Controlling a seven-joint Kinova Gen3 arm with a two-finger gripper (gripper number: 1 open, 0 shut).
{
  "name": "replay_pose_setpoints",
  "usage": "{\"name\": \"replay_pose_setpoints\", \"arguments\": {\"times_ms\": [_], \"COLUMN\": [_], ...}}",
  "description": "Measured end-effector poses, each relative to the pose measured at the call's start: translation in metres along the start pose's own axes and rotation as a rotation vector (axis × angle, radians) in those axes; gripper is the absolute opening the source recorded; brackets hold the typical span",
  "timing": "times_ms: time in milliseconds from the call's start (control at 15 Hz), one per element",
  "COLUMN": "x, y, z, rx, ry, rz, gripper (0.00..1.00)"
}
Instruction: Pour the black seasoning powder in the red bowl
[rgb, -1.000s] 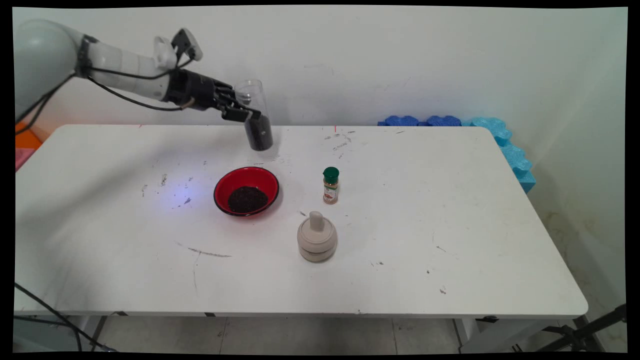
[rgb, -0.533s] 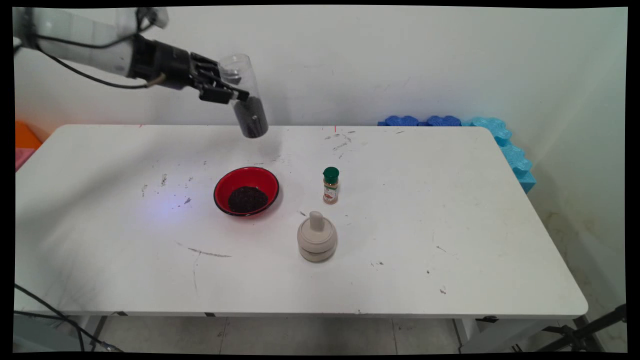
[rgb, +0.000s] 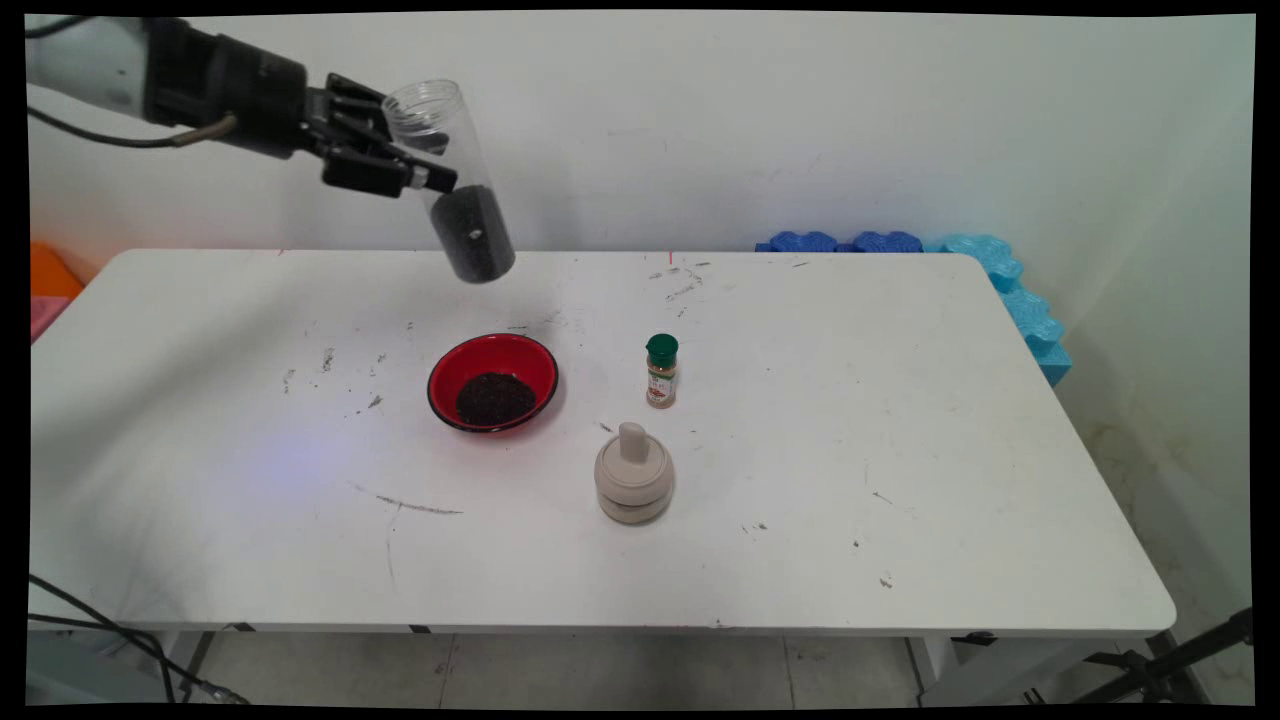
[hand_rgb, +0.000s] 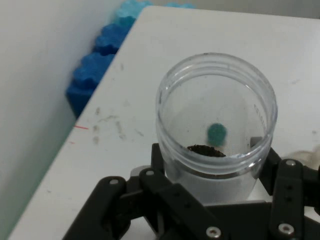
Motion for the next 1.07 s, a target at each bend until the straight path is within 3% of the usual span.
{"name": "replay_pose_setpoints", "arguments": {"times_ms": [400,1067], "x": [-0.009,-0.042], "y": [0.026,0.036], "z": [-0.012,0.027], "rx": [-0.076,-0.128], "ry": [-0.048,-0.128], "rz": [-0.013,-0.033], "gripper": [0.00,0.00]}}
